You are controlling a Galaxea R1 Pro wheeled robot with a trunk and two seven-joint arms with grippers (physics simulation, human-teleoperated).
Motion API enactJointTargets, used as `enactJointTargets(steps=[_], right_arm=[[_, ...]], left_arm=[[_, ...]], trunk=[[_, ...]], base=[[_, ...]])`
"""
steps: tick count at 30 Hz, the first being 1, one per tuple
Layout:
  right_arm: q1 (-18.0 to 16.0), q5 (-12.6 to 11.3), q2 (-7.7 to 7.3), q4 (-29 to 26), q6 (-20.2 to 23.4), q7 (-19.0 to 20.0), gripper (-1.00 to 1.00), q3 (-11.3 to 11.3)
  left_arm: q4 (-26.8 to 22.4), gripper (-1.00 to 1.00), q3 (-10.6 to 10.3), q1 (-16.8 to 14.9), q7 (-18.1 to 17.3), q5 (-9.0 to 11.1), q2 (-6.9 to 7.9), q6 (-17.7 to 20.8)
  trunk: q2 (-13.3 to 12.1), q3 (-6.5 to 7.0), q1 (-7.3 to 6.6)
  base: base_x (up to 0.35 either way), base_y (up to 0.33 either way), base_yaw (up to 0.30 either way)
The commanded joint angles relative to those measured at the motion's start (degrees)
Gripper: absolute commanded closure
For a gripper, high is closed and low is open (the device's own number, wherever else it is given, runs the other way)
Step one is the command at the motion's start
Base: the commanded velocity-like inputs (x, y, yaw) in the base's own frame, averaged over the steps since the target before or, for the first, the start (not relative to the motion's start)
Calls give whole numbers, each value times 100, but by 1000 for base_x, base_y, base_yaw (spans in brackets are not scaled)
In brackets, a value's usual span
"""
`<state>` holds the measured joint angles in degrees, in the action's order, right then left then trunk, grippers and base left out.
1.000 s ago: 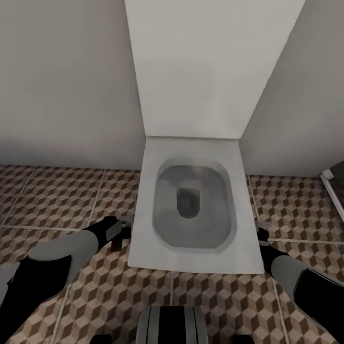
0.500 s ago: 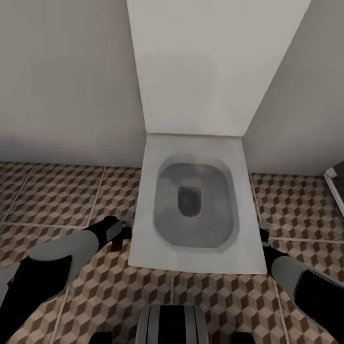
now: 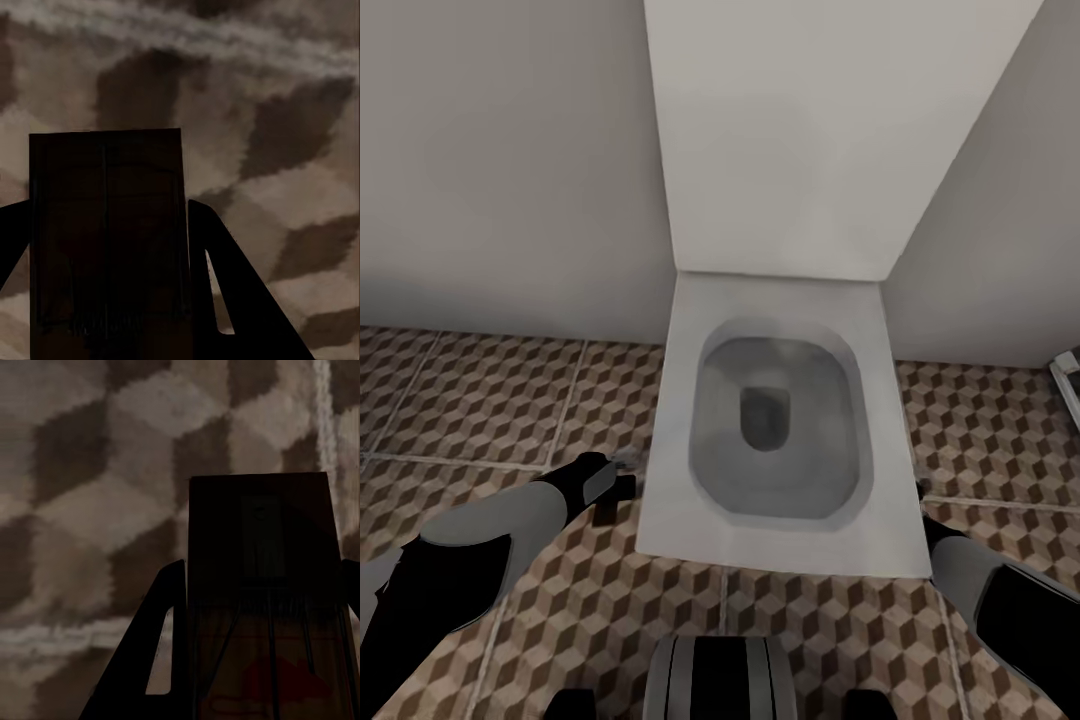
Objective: Take the four mousetraps from the cabinet in the bathroom and place them on the bathroom floor. Make sure all four end up on the same floor surface, and ensure that at least two of them are either under or directly next to the same bathroom sink.
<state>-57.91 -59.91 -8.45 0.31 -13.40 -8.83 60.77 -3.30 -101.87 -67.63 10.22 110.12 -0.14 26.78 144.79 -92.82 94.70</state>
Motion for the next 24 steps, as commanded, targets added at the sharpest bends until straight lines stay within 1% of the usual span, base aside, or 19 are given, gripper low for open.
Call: enactJointTargets(steps=[1, 16, 24], right_arm=[[-1, -47, 1, 4, -14, 4, 100, 49], [-2, -55, -8, 4, -22, 4, 100, 49], [-1, -61, -8, 11, -22, -2, 100, 49]], left_arm=[[-13, 100, -34, -5, 50, 36, 0, 11], [-13, 100, -34, -5, 50, 36, -4, 11], [-13, 100, -34, -5, 50, 36, -4, 11]], trunk=[[1, -12, -1], [1, -60, -1], [1, -65, -1]], base=[[0, 0, 78], [0, 0, 27], [0, 0, 4]])
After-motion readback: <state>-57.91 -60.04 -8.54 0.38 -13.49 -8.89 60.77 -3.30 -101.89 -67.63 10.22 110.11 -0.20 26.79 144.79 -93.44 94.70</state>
